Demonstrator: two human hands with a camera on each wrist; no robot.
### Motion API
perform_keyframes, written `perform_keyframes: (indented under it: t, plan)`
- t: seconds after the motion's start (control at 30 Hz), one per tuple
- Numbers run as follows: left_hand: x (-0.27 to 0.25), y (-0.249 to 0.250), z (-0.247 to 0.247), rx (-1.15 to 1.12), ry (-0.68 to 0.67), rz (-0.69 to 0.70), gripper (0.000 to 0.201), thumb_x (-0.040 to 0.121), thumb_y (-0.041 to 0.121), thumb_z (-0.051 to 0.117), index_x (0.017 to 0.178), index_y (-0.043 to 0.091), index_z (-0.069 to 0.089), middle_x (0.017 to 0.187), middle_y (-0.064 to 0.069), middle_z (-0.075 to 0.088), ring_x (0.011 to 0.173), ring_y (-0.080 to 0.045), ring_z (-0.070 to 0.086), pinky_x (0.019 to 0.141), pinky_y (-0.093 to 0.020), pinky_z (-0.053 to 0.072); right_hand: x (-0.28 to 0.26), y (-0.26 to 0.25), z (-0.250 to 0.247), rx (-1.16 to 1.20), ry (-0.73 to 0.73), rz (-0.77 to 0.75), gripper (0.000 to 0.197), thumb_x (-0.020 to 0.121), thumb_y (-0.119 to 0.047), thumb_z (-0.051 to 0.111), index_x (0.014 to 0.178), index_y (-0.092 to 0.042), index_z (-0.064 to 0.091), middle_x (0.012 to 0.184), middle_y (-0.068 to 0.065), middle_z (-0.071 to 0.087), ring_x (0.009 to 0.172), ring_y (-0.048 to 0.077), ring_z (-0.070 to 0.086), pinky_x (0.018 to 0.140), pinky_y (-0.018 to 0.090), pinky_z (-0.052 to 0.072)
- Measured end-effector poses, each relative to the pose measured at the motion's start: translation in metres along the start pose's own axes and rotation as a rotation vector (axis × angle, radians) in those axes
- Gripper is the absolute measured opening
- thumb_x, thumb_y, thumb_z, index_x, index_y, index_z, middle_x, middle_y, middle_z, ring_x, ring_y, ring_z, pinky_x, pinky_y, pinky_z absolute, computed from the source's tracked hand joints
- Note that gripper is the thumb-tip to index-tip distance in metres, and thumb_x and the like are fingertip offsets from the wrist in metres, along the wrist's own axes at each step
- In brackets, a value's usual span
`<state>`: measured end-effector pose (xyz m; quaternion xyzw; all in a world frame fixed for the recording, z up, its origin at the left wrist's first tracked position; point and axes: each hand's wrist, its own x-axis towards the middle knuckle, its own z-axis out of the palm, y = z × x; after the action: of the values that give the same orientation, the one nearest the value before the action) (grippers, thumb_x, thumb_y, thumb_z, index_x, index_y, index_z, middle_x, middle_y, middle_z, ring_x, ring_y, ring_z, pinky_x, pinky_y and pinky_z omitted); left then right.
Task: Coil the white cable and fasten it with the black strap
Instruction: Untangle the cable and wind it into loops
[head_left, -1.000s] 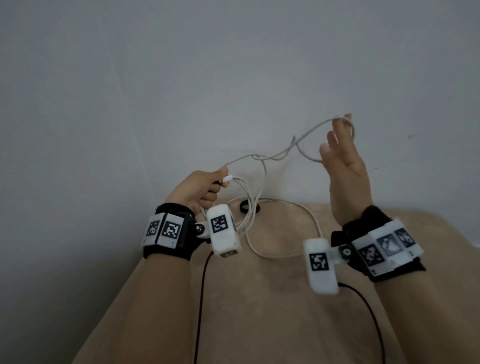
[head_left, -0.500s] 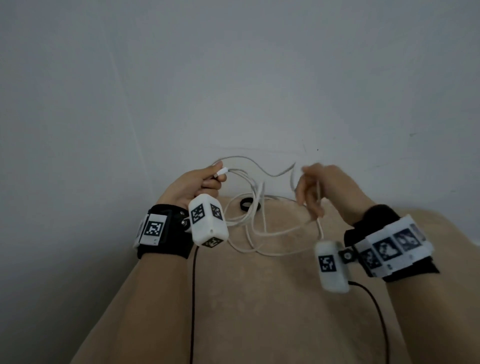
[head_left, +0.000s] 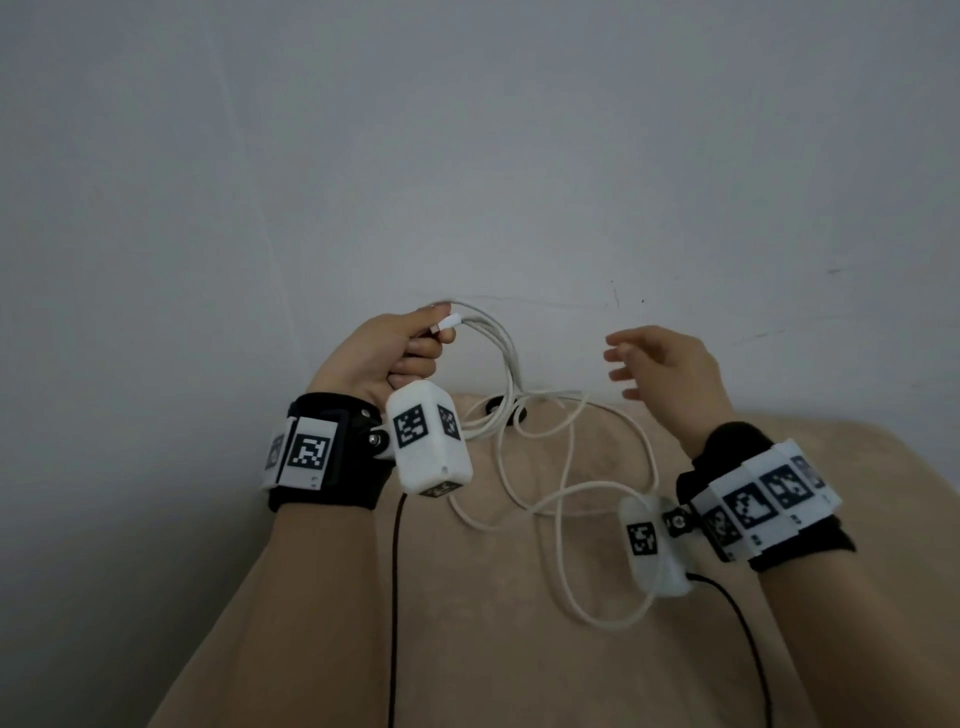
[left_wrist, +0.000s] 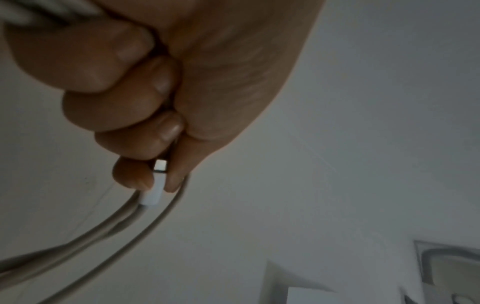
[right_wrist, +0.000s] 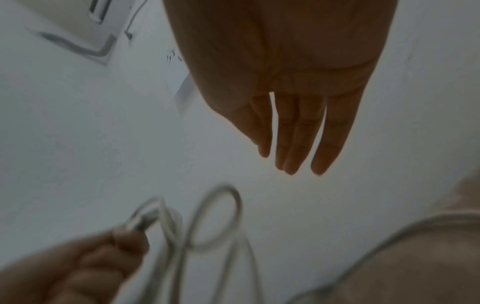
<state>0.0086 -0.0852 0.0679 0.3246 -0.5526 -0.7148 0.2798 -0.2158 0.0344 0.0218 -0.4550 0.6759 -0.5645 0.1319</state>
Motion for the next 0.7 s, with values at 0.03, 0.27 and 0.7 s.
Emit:
perform_keyframes:
  t: [0.03,0.27,0.7]
  plan:
    - [0.0,0.0,0.001,0.029,0.022,0.01,0.035,0.1,0.032,0.042,0.071,0.012,0.046,0.042,0.01,0.026,0.026,-0.002,0.018,0.031,-0.015,0.007,-0.001,-0.007,-0.005,0.092,-0.009,-0.003,0.021,0.097,-0.012,0.046,0.094,-0.017,0.066,0.095,0.005,0.071,0.085,0.022,0.068,0.083,0.041,0.056]
    - [-0.006,0.004,0.017,0.231,-0.029,0.005,0.033,0.099,0.029,0.046,0.071,0.012,0.05,0.042,0.01,0.025,0.029,0.0,0.017,0.031,-0.015,0.007,-0.022,-0.055,-0.008,0.192,-0.413,-0.099,0.036,0.09,-0.013,0.061,0.125,-0.019,0.056,0.121,0.005,0.064,0.106,0.017,0.065,0.097,0.033,0.051]
    - [-0.006,0.001,0.023,0.183,-0.201,-0.032,0.031,0.098,0.027,0.045,0.072,0.012,0.048,0.047,0.009,0.028,0.031,0.0,0.021,0.034,-0.015,0.012,-0.017,-0.031,0.007,0.082,-0.447,-0.014,0.014,0.091,-0.006,0.06,0.1,-0.011,0.069,0.084,0.006,0.071,0.064,0.013,0.069,0.066,0.025,0.057]
